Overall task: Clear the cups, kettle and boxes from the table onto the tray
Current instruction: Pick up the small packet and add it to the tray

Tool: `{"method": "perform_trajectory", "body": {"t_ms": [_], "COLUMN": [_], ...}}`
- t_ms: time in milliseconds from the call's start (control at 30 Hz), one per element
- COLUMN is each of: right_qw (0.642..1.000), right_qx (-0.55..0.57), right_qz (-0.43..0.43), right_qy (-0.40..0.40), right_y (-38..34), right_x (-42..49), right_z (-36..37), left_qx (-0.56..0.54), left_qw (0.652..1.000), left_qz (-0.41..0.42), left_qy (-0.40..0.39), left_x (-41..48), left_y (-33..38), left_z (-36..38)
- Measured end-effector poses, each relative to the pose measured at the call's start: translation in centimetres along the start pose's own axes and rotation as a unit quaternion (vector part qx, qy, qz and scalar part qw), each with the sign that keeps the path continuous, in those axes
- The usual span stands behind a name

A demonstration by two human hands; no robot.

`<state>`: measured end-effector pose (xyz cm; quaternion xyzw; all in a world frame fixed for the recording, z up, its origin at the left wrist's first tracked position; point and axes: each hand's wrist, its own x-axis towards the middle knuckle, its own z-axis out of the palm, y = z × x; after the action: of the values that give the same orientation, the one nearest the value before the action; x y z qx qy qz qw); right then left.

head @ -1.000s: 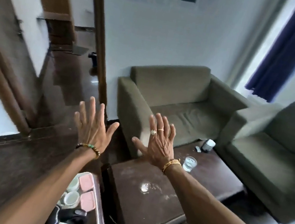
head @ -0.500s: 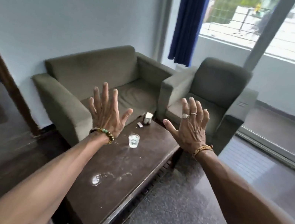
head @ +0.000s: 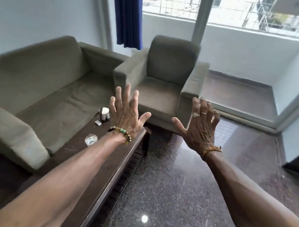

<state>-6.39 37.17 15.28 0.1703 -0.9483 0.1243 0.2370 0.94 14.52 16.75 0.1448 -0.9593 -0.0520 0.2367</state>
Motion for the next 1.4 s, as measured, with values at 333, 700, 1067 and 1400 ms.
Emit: {"method": "perform_trajectory", "body": {"t_ms": [333,700,1067,1400], "right_qw": [0.993,0.986,0.987,0.993], "right_qx": [-0.072,-0.085,-0.073,-0.048], "right_qz": [0.074,0.136,0.088,0.047], "right_qy": [-0.062,-0.034,-0.113,-0.1], "right_y": [6.3,10.7,16.8,19.0], "right_x": [0.6,8.1,14.3,24.3], "right_z": [3.6,5.1,13.0,16.5], "left_qx": [-0.03,-0.045,-0.009,-0.011], "left_qw": [0.992,0.984,0.977,0.991], "left_qz": [0.099,0.153,0.153,0.085], "left_qy": [-0.075,-0.081,-0.149,-0.099], "left_x": [4.8,13.9,18.7,26.5], "left_y": [8.0,12.3,13.6,14.9], "left_z": [7.9,11.6,19.3,21.8]}}
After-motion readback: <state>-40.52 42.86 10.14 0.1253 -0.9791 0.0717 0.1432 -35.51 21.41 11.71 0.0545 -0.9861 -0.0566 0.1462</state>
